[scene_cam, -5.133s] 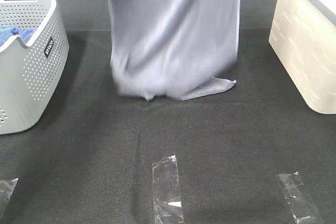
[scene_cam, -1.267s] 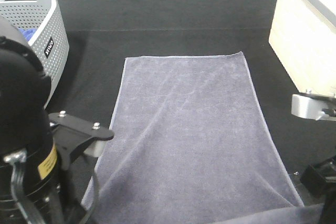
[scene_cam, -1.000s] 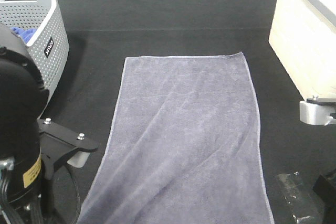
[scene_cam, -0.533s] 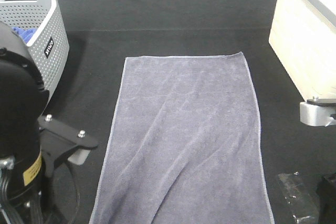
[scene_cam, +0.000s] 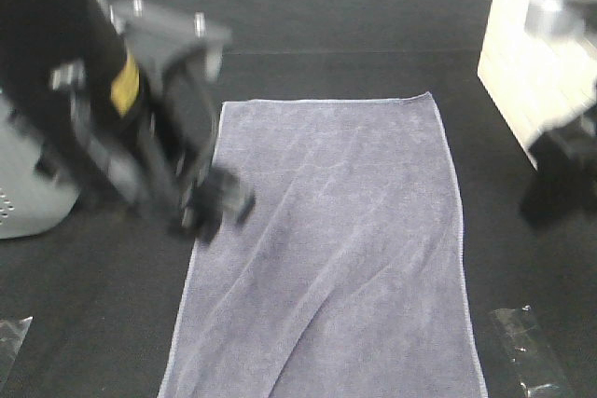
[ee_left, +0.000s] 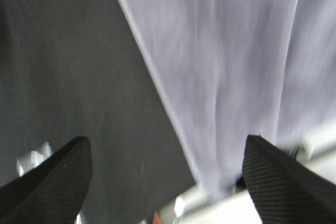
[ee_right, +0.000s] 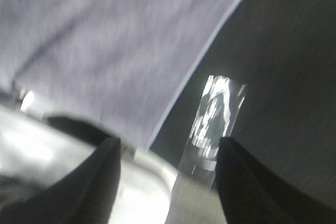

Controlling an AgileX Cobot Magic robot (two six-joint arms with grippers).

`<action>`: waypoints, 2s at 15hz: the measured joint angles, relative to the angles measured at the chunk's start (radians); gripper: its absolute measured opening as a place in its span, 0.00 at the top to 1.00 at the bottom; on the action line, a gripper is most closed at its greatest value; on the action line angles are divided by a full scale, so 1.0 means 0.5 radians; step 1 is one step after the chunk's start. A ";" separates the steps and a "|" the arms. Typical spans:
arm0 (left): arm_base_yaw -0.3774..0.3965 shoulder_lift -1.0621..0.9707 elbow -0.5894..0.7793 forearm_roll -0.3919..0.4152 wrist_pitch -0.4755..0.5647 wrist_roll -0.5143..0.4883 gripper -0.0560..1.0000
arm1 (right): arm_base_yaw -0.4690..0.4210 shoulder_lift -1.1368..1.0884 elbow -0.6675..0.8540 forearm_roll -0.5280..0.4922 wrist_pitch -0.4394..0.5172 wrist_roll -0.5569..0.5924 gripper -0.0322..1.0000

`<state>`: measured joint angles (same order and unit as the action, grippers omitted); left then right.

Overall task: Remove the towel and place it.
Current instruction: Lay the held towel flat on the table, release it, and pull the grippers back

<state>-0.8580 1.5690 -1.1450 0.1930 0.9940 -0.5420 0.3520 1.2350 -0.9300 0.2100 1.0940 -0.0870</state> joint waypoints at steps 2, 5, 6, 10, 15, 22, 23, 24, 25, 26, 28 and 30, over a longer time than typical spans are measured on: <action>0.242 0.046 -0.196 -0.032 -0.112 0.158 0.23 | 0.000 0.050 -0.236 -0.038 -0.076 0.002 0.48; 0.422 0.106 -0.332 -0.078 -0.130 0.286 0.23 | 0.000 0.156 -0.410 -0.044 -0.118 0.002 0.49; 0.496 0.150 -0.392 -0.086 -0.150 0.312 0.23 | 0.000 0.220 -0.488 -0.044 -0.136 0.002 0.49; 0.740 0.422 -0.676 -0.088 -0.208 0.366 0.25 | 0.000 0.546 -0.764 -0.044 -0.178 0.002 0.49; 0.958 1.032 -1.224 -0.128 -0.216 0.390 0.27 | 0.000 1.060 -1.086 -0.046 -0.184 0.002 0.49; 0.996 1.858 -2.208 -0.228 -0.064 0.516 0.28 | 0.000 1.324 -1.196 -0.054 -0.200 0.002 0.49; 0.998 1.928 -2.320 -0.250 -0.052 0.518 0.28 | 0.000 1.324 -1.196 -0.054 -0.200 0.002 0.49; 1.002 1.976 -2.390 -0.284 -0.052 0.518 0.28 | 0.000 1.324 -1.196 -0.054 -0.200 0.002 0.49; 1.002 2.008 -2.420 -0.298 -0.052 0.518 0.28 | 0.000 1.324 -1.196 -0.054 -0.200 0.002 0.49; 1.002 2.034 -2.430 -0.310 -0.054 0.518 0.28 | 0.000 1.324 -1.196 -0.058 -0.200 0.002 0.49; 1.002 2.078 -2.432 -0.330 -0.062 0.518 0.28 | 0.000 1.324 -1.196 -0.060 -0.200 0.002 0.49; 1.002 2.104 -2.432 -0.334 -0.120 0.518 0.33 | 0.000 1.324 -1.196 -0.068 -0.200 0.002 0.49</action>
<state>-0.3570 2.6210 -2.3610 0.0260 0.9340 -0.2830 0.3520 1.8970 -1.5280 0.1760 0.9940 -0.0860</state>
